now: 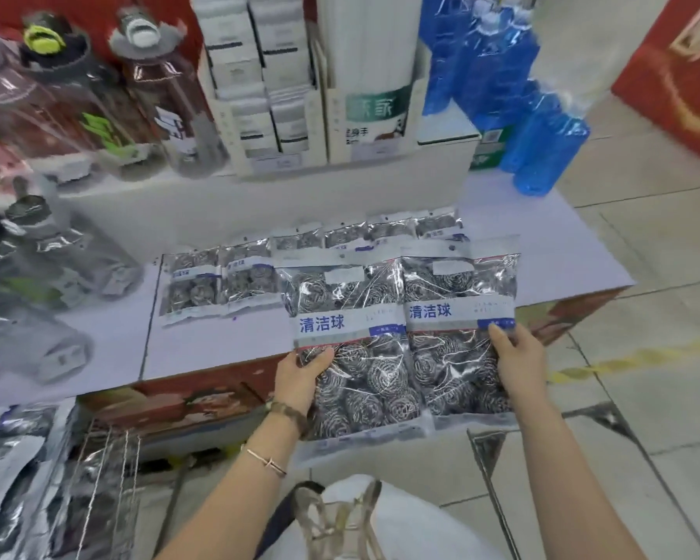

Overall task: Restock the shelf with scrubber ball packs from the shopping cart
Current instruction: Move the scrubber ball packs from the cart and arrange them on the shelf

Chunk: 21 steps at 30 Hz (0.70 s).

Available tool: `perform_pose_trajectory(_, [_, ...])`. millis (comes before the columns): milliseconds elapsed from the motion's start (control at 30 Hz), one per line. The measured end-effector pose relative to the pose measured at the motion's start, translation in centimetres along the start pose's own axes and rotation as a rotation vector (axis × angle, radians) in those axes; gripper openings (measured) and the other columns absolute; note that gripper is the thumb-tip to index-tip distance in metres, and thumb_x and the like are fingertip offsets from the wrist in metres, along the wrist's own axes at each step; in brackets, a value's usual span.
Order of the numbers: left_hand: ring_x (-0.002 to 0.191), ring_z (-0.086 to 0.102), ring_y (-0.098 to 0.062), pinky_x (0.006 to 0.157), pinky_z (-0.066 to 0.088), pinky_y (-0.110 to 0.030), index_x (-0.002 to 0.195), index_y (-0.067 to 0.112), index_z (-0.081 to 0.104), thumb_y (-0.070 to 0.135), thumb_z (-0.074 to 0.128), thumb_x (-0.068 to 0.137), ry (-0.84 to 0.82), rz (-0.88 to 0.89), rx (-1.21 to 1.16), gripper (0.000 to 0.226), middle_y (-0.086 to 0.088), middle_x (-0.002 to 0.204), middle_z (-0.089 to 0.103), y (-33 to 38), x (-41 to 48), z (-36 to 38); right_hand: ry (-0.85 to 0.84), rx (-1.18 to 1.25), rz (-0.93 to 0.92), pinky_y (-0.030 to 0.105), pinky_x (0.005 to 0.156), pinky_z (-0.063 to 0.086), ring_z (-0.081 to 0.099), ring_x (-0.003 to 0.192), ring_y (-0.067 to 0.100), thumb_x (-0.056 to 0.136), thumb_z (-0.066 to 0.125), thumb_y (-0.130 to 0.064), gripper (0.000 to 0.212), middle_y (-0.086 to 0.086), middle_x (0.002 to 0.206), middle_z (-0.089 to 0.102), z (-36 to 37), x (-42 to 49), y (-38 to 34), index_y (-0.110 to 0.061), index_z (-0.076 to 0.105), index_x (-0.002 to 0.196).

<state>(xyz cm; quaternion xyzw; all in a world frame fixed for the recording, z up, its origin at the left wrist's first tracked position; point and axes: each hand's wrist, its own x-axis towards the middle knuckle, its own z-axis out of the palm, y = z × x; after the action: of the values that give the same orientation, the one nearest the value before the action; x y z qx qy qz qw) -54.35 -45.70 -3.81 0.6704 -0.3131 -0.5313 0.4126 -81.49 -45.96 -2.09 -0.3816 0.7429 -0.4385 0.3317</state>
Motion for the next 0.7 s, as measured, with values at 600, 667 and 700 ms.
perform_pose_trajectory(600, [0.090, 0.058, -0.015, 0.083, 0.038, -0.028, 0.109, 0.011, 0.059, 0.009, 0.063, 0.084, -0.205, -0.001, 0.089, 0.025, 0.003, 0.095, 0.063, 5.7, 9.5, 19.7, 0.275, 0.244, 0.221, 0.026, 0.072, 0.042, 0.054, 0.083, 0.016, 0.091, 0.058, -0.012, 0.013, 0.009, 0.095, 0.062, -8.4, 15.2, 2.6, -0.018, 0.056, 0.102])
perform_pose_trajectory(667, [0.095, 0.056, -0.018, 0.085, 0.038, -0.029, 0.111, 0.011, 0.058, 0.009, 0.063, 0.084, -0.201, -0.031, 0.087, 0.027, 0.001, 0.100, 0.063, 6.5, 11.2, 21.7, 0.284, 0.229, 0.250, 0.030, 0.075, 0.046, 0.058, 0.084, 0.024, 0.090, 0.060, -0.010, 0.013, 0.019, 0.103, 0.065, -8.6, 18.0, 2.7, -0.012, 0.059, 0.102])
perform_pose_trajectory(700, [0.097, 0.056, -0.019, 0.086, 0.038, -0.030, 0.112, 0.010, 0.059, 0.010, 0.063, 0.085, -0.200, -0.046, 0.098, 0.027, 0.000, 0.103, 0.063, 6.9, 12.1, 22.6, 0.285, 0.231, 0.263, 0.032, 0.078, 0.047, 0.060, 0.085, 0.026, 0.089, 0.060, -0.009, 0.015, 0.020, 0.105, 0.065, -8.7, 19.5, 2.6, -0.009, 0.060, 0.104])
